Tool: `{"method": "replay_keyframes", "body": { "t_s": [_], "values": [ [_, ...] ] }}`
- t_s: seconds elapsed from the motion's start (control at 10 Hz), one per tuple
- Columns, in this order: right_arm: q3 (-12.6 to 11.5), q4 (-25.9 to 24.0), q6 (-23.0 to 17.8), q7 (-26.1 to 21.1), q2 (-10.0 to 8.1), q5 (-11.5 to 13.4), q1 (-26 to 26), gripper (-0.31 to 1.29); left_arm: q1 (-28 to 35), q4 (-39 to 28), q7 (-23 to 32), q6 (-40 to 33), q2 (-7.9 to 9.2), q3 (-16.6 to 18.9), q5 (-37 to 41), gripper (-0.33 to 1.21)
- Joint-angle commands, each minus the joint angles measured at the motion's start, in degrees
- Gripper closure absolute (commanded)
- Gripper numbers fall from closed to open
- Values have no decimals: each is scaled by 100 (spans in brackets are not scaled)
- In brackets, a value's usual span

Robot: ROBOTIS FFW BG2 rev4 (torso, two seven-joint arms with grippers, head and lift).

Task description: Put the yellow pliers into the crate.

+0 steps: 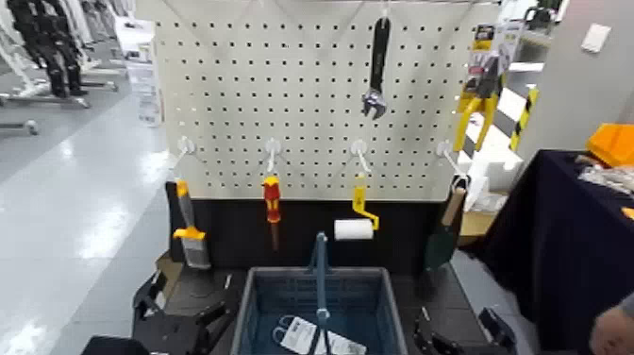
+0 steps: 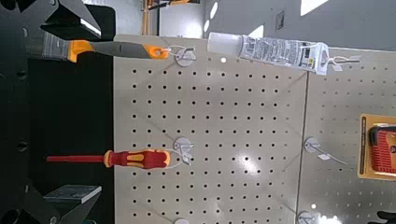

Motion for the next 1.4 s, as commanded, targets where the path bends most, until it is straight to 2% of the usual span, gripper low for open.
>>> {"method": "replay_keyframes", "body": {
  "t_s": [0.1, 0.4, 1.1, 1.3, 1.4],
  "values": [
    [55, -5, -121, -9, 0, 24, 30, 12, 18, -32, -1, -26, 0, 0, -9, 14],
    [204, -5, -148, -44, 9, 7, 74, 13, 53, -49, 25, -44, -17, -26, -9, 14],
    [204, 4, -130, -53, 0, -20, 48, 13, 62, -40, 25, -62, -9, -53, -35, 14],
    [125, -5, -69, 35, 9, -55, -5, 13, 62, -40, 25, -62, 0, -53, -35, 14],
    [-51, -22, 72, 246, 9, -72, -111, 13, 62, -32, 25, -62, 0, -53, -35, 14]
  ]
}}
